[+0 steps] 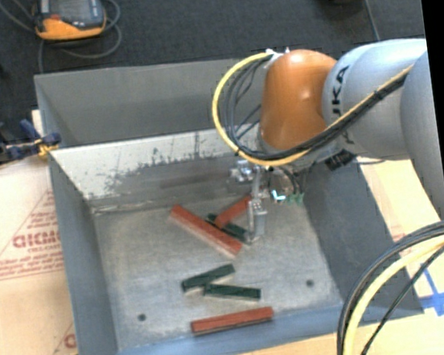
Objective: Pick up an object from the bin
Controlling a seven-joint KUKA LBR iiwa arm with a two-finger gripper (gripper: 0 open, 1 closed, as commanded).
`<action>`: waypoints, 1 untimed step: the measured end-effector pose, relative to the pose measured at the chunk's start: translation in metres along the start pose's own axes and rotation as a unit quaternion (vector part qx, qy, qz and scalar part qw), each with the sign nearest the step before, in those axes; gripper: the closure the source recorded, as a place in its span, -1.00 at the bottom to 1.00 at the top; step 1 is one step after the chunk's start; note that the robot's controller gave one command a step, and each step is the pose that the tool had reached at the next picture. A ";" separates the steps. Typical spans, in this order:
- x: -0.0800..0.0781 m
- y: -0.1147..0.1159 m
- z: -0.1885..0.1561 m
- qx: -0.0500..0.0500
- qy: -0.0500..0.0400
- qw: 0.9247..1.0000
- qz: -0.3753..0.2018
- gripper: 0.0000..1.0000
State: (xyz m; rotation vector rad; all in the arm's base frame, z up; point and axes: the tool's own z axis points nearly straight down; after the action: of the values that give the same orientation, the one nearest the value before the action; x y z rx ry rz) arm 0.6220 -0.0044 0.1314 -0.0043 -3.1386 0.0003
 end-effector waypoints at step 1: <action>0.006 -0.018 0.062 0.001 -0.002 0.996 -0.091 -1.00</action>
Offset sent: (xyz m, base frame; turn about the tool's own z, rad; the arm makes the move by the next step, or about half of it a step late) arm -0.0069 -0.0167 -0.0614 -0.1846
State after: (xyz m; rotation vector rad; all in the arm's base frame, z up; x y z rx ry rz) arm 0.6154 -0.0228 0.0695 0.2821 -3.1305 0.0018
